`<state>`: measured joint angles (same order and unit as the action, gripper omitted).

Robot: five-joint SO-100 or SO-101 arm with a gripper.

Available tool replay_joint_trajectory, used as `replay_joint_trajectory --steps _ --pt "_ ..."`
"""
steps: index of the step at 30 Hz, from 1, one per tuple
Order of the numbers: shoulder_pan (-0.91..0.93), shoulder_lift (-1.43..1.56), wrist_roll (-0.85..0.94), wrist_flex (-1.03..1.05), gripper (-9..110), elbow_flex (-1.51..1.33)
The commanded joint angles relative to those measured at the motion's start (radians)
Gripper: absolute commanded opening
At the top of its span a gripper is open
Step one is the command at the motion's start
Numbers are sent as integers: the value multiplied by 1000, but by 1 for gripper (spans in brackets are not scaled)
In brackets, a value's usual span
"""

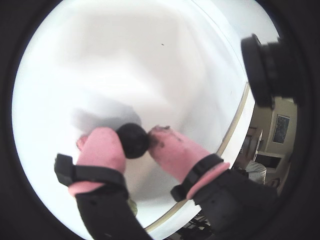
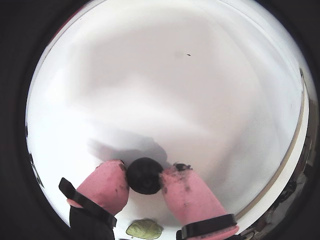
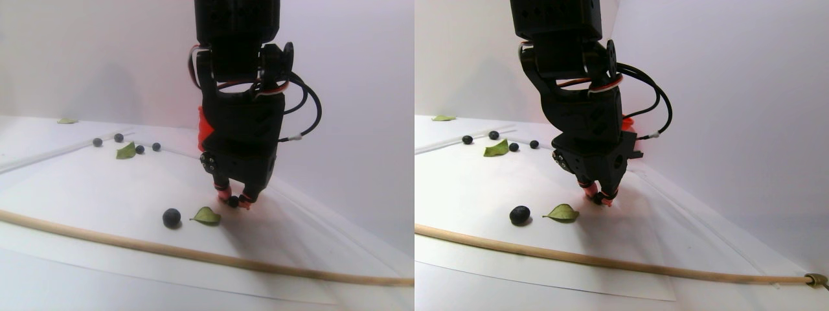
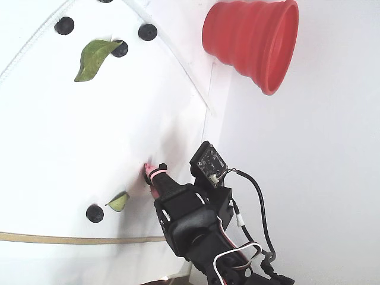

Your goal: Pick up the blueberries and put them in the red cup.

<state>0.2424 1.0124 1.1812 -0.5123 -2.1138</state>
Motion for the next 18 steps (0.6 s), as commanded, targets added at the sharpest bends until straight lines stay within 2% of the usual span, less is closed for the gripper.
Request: replay_joint_trajectory --steps 1,18 --pt "8 29 -8 -12 11 -9" --pt "-9 178 14 35 11 -71"
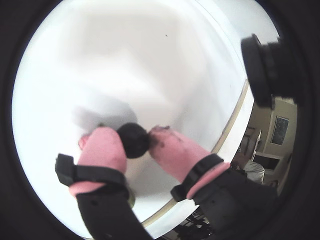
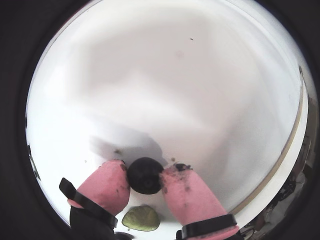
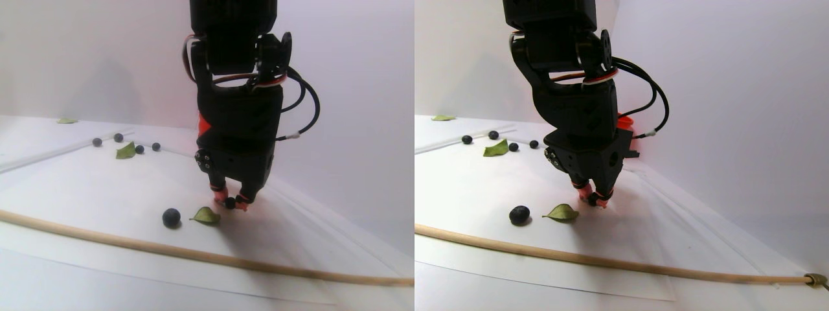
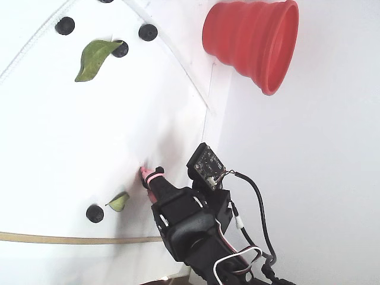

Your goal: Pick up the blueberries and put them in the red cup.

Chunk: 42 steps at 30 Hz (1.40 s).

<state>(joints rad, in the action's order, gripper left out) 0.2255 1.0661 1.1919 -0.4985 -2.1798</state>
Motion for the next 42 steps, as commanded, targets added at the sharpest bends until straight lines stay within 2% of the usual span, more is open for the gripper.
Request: replay_joint_trajectory --steps 1,42 --pt "6 129 5 23 11 -6" --pt "-52 426 127 232 11 87"
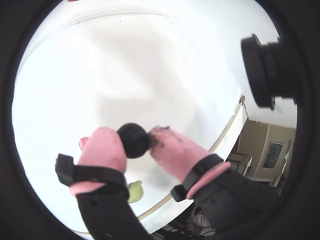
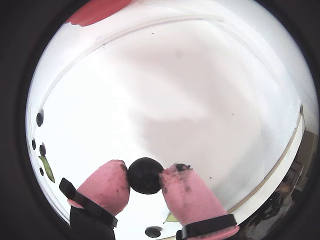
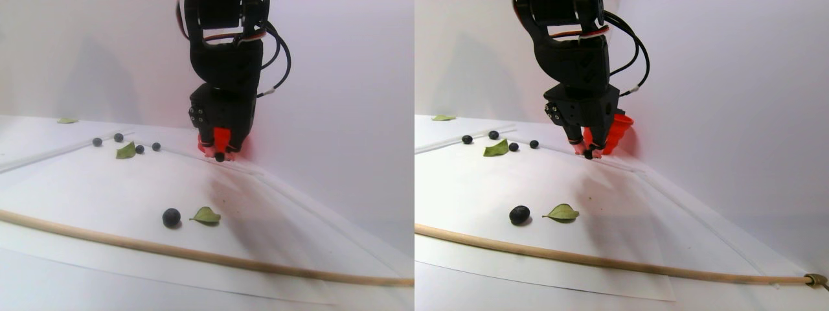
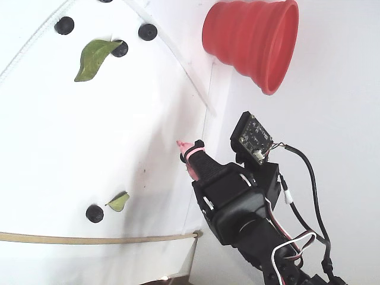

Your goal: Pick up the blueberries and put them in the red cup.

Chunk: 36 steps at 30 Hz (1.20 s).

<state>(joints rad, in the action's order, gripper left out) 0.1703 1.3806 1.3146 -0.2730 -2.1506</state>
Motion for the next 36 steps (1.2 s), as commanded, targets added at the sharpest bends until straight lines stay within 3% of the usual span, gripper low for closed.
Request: replay_joint_trajectory --steps 1,36 --pt "2 118 9 8 11 61" --pt "-38 196 87 58 12 233"
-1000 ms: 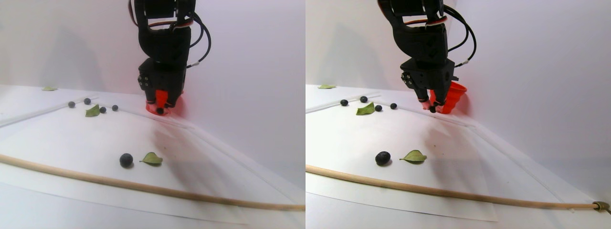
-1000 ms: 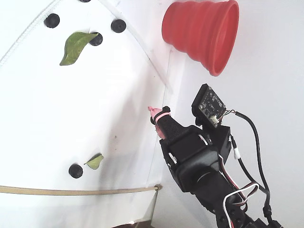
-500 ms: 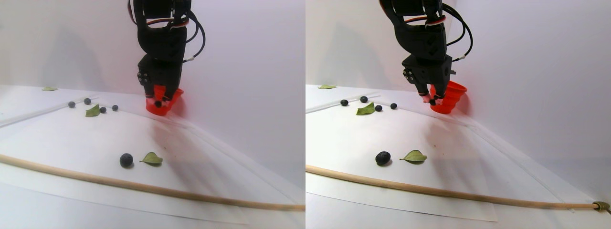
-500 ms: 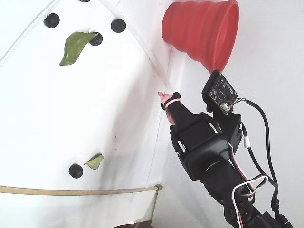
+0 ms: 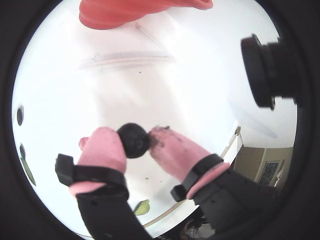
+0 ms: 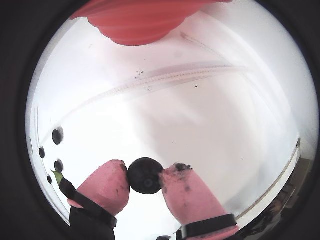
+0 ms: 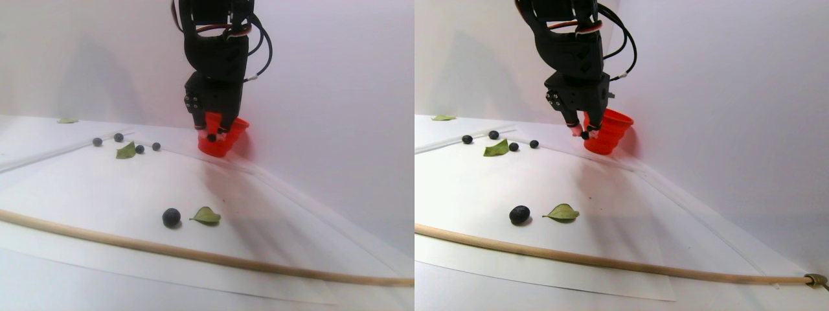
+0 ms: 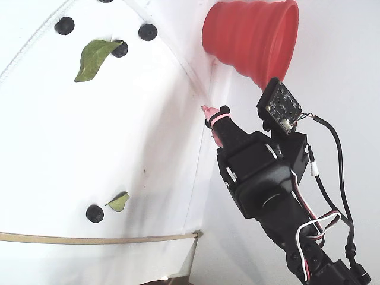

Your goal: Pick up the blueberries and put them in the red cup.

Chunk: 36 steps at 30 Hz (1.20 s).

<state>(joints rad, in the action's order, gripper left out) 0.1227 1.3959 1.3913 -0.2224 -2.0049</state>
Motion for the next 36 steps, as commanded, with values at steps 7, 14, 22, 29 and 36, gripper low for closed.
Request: replay_joint_trajectory --steps 7,14,22,29,36 --pt "9 198 28 32 12 140" --pt "12 196 46 46 12 193" --pt "23 179 60 80 12 268" --pt "34 152 74 87 12 319" --pt "54 120 80 89 12 360"
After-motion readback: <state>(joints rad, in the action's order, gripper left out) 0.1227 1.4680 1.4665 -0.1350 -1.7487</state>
